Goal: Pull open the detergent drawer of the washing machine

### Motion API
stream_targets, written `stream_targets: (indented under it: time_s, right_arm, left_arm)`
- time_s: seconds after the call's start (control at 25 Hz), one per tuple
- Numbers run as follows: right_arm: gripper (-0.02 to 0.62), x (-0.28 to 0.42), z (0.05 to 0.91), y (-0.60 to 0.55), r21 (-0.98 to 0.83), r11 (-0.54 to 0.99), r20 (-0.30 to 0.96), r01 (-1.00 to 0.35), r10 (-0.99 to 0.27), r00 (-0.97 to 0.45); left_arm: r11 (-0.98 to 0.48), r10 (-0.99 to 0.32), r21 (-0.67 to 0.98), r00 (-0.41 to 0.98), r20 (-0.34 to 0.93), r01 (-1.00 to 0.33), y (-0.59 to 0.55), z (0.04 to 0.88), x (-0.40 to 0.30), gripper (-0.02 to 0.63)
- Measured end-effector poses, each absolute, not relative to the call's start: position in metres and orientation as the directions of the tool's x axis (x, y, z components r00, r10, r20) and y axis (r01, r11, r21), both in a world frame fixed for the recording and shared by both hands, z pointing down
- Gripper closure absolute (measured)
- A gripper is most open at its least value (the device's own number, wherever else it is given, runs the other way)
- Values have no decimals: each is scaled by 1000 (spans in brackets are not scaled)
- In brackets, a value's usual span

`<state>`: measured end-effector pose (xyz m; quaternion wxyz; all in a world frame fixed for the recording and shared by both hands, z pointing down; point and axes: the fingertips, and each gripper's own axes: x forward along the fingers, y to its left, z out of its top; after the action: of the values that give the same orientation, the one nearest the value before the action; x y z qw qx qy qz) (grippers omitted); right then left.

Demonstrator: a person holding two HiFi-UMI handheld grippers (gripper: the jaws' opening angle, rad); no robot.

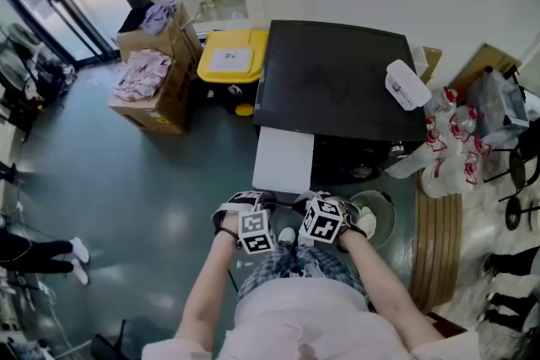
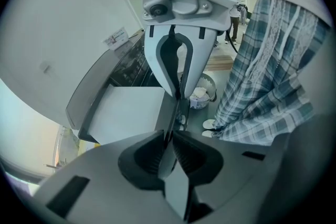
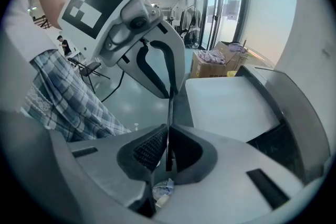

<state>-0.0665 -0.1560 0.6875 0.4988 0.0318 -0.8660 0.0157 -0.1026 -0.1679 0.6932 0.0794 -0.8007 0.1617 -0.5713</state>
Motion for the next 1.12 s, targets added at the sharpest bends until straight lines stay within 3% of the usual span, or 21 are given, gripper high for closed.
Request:
stream_targets:
  time_s: [0.4,0.44,0.52,0.72,0.92,1.12]
  right_arm:
    - [542,-68,688,-157,-37,994,844,-107,-26,-536]
    - [524,-68,688,-157,-50,992,837,-116,-22,-547]
    - [462,-70,686,-156,-72,989,821,-130,-15,-570]
    - [373,-72,677,-156,-113,982,787,-148,-2,-617]
    - [389,-64,659,-167,-141,970,738,-200,-32,-674]
    - [452,-33,625,-210,-187,917,623,-352,-166,-764]
  left_arm:
    - [-942,-312,-237,356,881,-239,-167,693,-103,534]
    - [-942,-306,-221,378,874,-251,-165,691,-100,525]
    - [-942,-299,-197,413,860,-271,-163,687,-96,424]
    - [-936,-310,-196,424,851,-293,-163,682,-99,385]
    - [-922,-341,-176,509,790,-344,-170,655,-95,385]
    - [-870,-449,-179,587,674,-459,-208,616,-91,417]
